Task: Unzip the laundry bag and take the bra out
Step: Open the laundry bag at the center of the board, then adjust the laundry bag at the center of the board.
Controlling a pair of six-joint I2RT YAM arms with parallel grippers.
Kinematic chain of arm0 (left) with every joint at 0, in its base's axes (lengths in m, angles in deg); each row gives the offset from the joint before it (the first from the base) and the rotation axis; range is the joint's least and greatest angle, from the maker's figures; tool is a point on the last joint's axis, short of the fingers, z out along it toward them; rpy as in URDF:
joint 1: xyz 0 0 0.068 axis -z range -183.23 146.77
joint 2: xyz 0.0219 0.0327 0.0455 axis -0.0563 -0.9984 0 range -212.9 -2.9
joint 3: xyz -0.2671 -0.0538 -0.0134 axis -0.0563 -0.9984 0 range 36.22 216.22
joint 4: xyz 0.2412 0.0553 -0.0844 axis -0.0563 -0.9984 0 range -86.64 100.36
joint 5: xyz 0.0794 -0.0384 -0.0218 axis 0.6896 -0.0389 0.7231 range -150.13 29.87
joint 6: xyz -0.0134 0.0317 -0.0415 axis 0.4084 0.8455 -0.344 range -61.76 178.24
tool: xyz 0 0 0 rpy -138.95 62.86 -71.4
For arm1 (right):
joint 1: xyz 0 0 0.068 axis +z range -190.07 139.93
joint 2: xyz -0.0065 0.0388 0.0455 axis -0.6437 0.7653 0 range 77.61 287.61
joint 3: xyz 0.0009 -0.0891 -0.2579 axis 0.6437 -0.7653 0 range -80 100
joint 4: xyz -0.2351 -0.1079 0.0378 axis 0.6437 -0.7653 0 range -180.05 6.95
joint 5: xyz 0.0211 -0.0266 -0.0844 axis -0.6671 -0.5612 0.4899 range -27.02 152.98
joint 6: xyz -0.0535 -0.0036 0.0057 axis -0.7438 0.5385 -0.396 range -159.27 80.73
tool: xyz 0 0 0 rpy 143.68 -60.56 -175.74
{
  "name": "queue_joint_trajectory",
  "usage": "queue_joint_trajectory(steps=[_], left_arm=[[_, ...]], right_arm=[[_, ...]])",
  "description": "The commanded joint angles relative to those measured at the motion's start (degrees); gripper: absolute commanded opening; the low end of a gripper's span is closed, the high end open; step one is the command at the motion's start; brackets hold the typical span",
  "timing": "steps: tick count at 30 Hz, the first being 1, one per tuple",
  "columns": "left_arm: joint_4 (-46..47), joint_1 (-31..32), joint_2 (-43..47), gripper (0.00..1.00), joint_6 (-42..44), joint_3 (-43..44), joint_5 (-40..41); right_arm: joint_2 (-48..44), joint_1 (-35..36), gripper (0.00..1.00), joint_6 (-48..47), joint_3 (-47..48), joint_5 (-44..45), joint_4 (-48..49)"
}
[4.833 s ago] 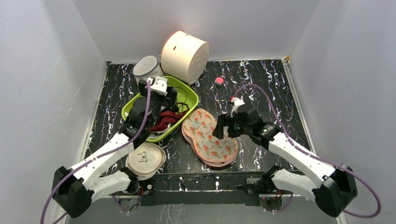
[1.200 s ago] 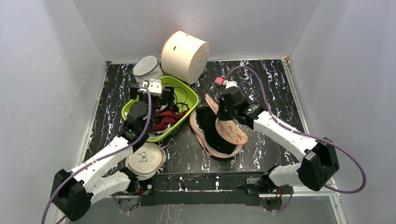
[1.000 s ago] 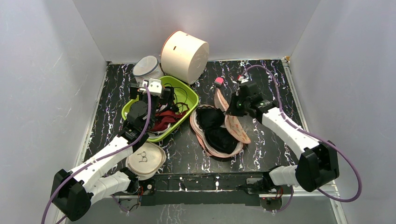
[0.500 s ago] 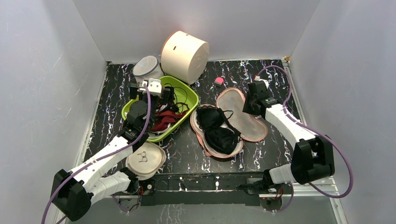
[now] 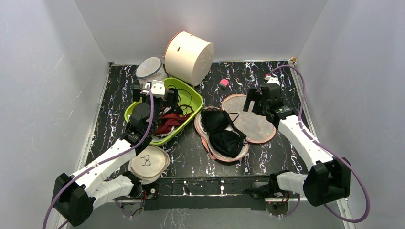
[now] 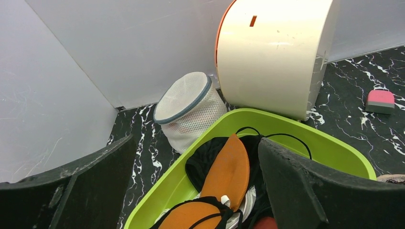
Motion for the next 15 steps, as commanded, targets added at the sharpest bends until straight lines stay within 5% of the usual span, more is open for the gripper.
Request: queue_joint_trajectory(steps=[1,15], left_arm=[[0.2,-0.3,0.6,0.98,-1.2,2.7,-0.6],[-0.2,-0.2,-0.1,0.98,-1.5,2.9,-0.6]], right_arm=[[2.6,-0.1,0.90,-1.5,-1.9,-18.8,8.6],[14.1,-4.8,0.98,4.9,-6.0,-24.1,22.5]])
